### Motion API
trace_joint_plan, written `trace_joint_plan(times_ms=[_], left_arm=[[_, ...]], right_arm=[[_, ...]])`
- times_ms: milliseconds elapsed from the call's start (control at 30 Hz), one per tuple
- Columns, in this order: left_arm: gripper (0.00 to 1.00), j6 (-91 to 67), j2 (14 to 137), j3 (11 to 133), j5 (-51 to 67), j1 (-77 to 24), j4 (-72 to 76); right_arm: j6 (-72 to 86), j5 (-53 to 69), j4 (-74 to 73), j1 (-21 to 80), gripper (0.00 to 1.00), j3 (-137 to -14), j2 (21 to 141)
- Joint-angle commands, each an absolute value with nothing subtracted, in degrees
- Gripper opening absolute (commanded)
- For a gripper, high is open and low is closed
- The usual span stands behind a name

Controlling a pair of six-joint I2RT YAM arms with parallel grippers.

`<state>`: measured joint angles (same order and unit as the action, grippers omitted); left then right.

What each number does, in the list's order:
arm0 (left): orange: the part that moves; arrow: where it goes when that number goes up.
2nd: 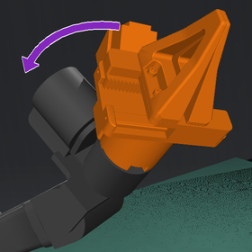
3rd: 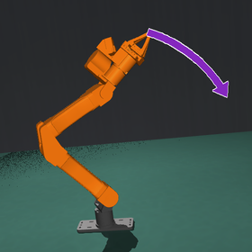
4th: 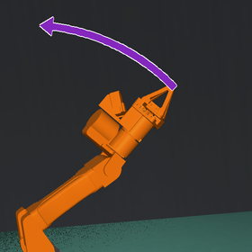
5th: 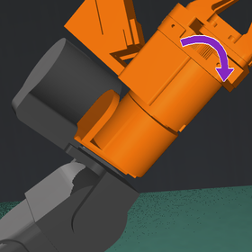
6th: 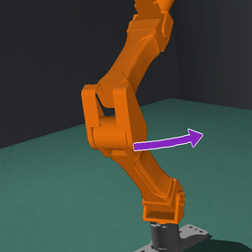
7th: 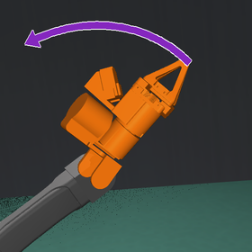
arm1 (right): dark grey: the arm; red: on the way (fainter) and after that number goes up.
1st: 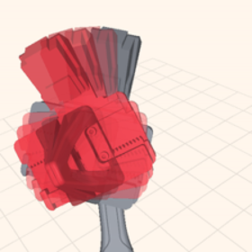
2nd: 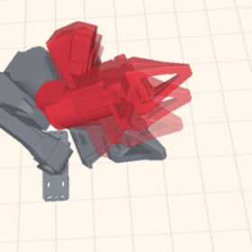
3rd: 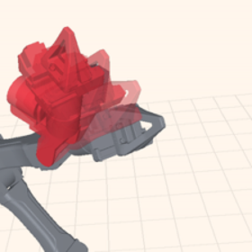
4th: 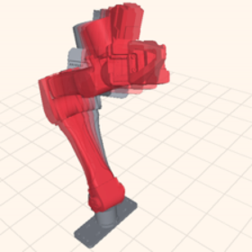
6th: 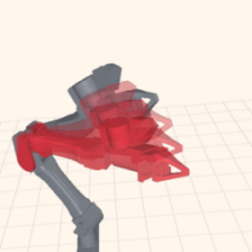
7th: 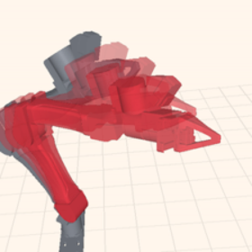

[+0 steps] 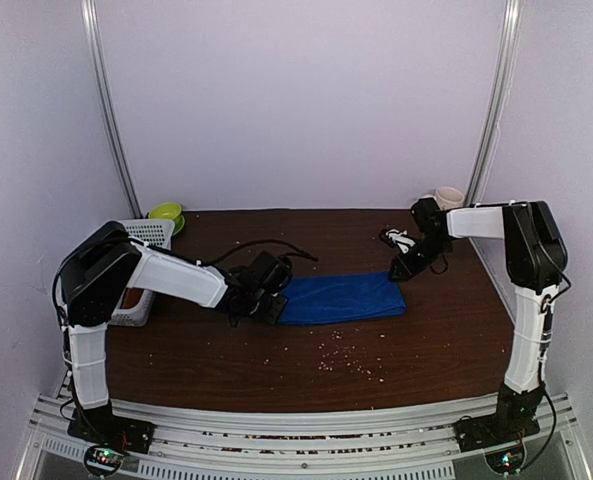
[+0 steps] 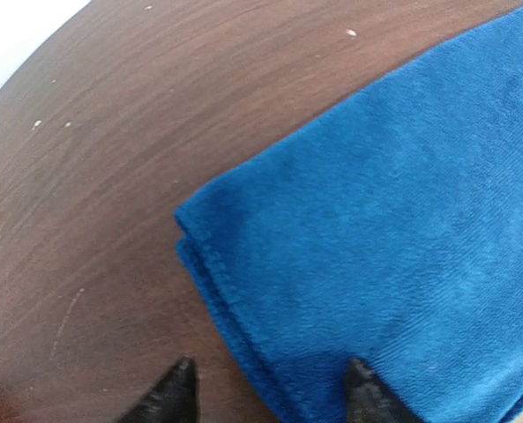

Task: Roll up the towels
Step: Smooth out the towel at the center of the board, then rotate the towel at the center of the board.

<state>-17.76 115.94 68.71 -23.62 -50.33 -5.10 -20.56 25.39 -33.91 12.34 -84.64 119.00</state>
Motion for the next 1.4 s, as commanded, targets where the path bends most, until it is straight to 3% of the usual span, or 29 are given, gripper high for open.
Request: trace_joint_plan(times_ms=[0, 133, 400, 567, 767, 900, 1033, 1367], left_arm=[[0.64, -17.13, 115.67, 68.92, -24.7, -49.22, -6.93], [0.65, -16.41, 116.19, 69.78, -24.58, -48.04, -7.48], [0.65, -13.89, 119.0, 71.74, -24.48, -43.1, -8.03], [0.66, -10.24, 124.51, 79.89, -25.31, -38.82, -10.78], [0.97, -5.85, 129.67, 95.96, -32.82, -36.15, -11.86], [0.98, -7.44, 126.85, 100.39, -37.03, -36.04, -13.37], [0.98, -12.72, 119.61, 93.28, -31.87, -36.27, -12.27], [0.98, -19.68, 106.73, 66.39, -27.17, -40.08, -0.48]], right_arm=[[-24.18, 22.54, -37.94, 12.33, 0.46, -83.0, 110.84], [-25.58, 19.9, -39.12, 12.39, 0.56, -79.12, 106.29], [-25.73, 17.28, -38.93, 13.42, 0.67, -73.17, 99.32], [-25.21, 15.89, -37.24, 15.02, 0.69, -72.88, 98.07], [-23.56, 6.14, -32.1, 19.48, 0.72, -74.03, 100.52], [-21.36, 0.55, -30.06, 20.68, 0.73, -77.77, 104.34], [-22.77, -0.42, -30.71, 22.6, 0.73, -79.83, 106.67], [-31.06, -6.74, -26.91, 31.62, 0.74, -70.14, 101.09]])
